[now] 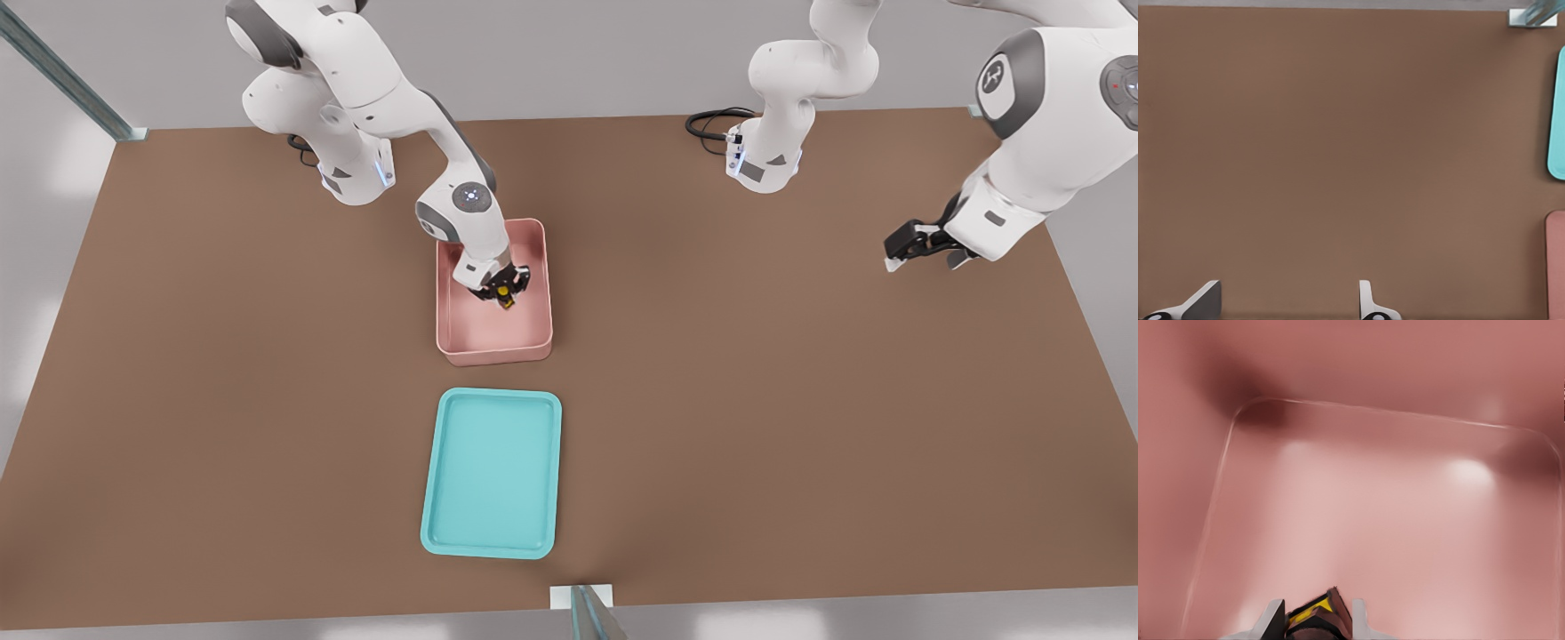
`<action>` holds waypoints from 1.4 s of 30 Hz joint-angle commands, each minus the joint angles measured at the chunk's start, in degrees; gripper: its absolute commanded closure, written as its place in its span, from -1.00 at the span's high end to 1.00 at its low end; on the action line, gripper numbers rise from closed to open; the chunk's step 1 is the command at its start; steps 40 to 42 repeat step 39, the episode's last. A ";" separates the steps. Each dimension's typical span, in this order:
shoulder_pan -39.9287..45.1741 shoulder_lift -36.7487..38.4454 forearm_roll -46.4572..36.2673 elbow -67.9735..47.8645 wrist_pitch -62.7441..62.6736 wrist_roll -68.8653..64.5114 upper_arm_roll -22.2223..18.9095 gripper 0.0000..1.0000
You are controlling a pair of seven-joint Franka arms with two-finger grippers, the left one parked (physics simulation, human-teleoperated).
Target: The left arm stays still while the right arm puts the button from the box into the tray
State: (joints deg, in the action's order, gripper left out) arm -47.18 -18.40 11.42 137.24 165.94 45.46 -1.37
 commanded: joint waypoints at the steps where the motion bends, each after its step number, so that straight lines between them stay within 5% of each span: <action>1: 0.33 0.47 0.01 -1.10 -2.91 0.68 -0.12 -0.05; 4: 0.68 2.58 -0.61 -5.75 -13.97 -2.40 -0.30 -0.05; 5: 0.68 2.58 -5.42 -11.55 -21.53 -7.22 -0.30 -0.05; 6: 0.68 2.05 -18.62 -18.14 -28.30 -21.11 -3.37 -0.05; 11: 3.58 -12.98 -20.12 -45.21 -38.94 -36.67 -10.49 -0.04; 17: 12.02 -35.83 -21.35 -75.45 -40.88 -41.50 -6.54 -0.03; 21: 16.59 -39.26 -21.61 -76.42 -37.80 -53.55 -6.10 -0.01; 22: 16.68 -39.35 -21.61 -76.42 -37.71 -54.17 -6.10 0.10; 23: 16.59 -39.08 -24.76 -76.42 -37.89 -54.08 -6.36 1.00; 25: 16.59 -38.91 -25.22 -76.33 -38.33 -54.16 -6.36 1.00; 26: 16.59 -37.77 -25.65 -76.33 -40.16 -53.82 -6.19 1.00; 29: 15.80 -12.11 -15.55 -73.35 -79.54 -44.85 -6.89 1.00; 30: 19.40 0.72 -8.25 -62.02 -81.83 -51.78 -7.86 1.00; 32: 30.64 3.98 -9.31 -61.74 -81.92 -62.50 -7.86 1.00; 33: 43.53 5.39 -9.92 -61.22 -83.14 -63.49 3.69 1.00; 34: 45.95 12.30 -9.92 -53.60 -83.33 -55.95 7.61 1.00; 35: 45.77 14.45 -10.45 -54.17 -83.59 -52.41 7.35 1.00; 37: 49.90 6.62 -13.69 -63.50 -84.64 -55.05 6.47 1.00; 42: 49.99 6.71 -13.62 -62.80 -84.91 -49.69 6.91 1.00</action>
